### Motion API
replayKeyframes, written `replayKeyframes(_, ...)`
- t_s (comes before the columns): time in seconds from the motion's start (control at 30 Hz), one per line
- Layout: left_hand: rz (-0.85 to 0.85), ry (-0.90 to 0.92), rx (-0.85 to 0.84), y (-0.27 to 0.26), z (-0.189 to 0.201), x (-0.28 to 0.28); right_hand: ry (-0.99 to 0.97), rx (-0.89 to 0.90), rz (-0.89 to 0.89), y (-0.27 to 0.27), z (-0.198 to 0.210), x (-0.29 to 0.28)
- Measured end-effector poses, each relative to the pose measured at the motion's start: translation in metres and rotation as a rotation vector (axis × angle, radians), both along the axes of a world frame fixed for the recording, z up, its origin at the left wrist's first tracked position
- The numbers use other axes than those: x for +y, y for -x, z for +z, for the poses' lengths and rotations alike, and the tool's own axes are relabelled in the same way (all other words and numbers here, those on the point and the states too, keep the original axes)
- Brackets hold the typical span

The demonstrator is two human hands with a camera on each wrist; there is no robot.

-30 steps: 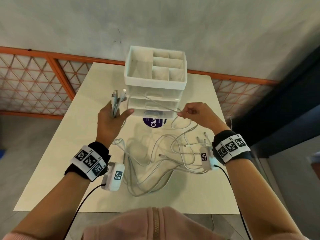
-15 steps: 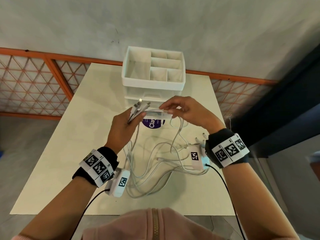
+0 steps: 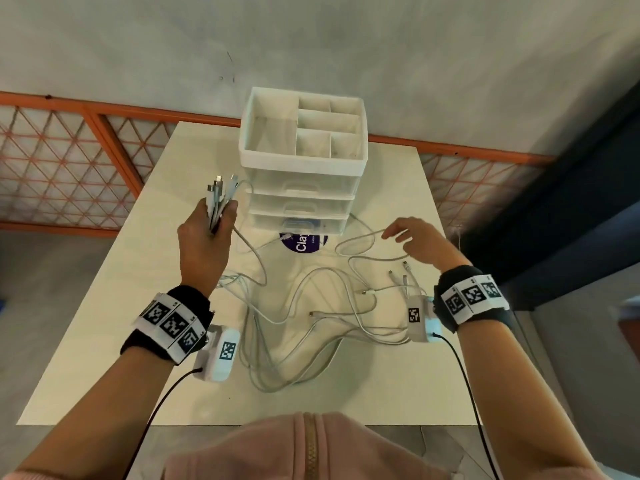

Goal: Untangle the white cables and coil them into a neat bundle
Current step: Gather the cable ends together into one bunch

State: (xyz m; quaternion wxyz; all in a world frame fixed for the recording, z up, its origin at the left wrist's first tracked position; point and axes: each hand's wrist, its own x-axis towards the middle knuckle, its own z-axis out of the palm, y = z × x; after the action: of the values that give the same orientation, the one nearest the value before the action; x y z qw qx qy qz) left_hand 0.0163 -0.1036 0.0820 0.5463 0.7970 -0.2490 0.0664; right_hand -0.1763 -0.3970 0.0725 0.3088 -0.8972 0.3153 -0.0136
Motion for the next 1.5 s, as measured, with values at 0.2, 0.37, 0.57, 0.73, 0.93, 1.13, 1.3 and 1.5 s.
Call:
replayKeyframes(0.2,-0.037,-0.11,0.019,0.002,-0.007,0.006,0.012,0.466,0.007,0.007,-0.037,0.021)
replayKeyframes(0.37,0.01,-0.152,0.027,0.005,-0.02,0.01,0.31,0.432,-0.159,-0.004,-0.05,0.047)
replayKeyframes(0.57,-0.014,-0.2,0.051,0.004,-0.024,0.013,0.367,0.101,0.092,-0.031,-0.074,0.085)
replayKeyframes(0.73,-0.044,-0.218,0.06,0.006,-0.025,0.017,0.375,0.136,0.358,-0.033,-0.087,0.092)
replayKeyframes(0.93,-0.15,-0.221,0.179,0.01,-0.028,0.016,0.215,-0.171,0.198,-0.041,-0.065,0.073)
replayKeyframes(1.13,-0.323,-0.184,0.293,0.015,-0.019,-0.005,0.165,-0.456,0.116,-0.064,0.034,0.061)
replayKeyframes(1.3,-0.434,-0.16,0.347,0.022,-0.013,-0.027,0.059,-0.614,0.199,-0.07,0.089,0.082)
replayKeyframes(1.5,-0.438,-0.122,0.325,0.026,-0.013,-0.046,-0.244,-0.723,0.241,-0.069,0.115,0.1)
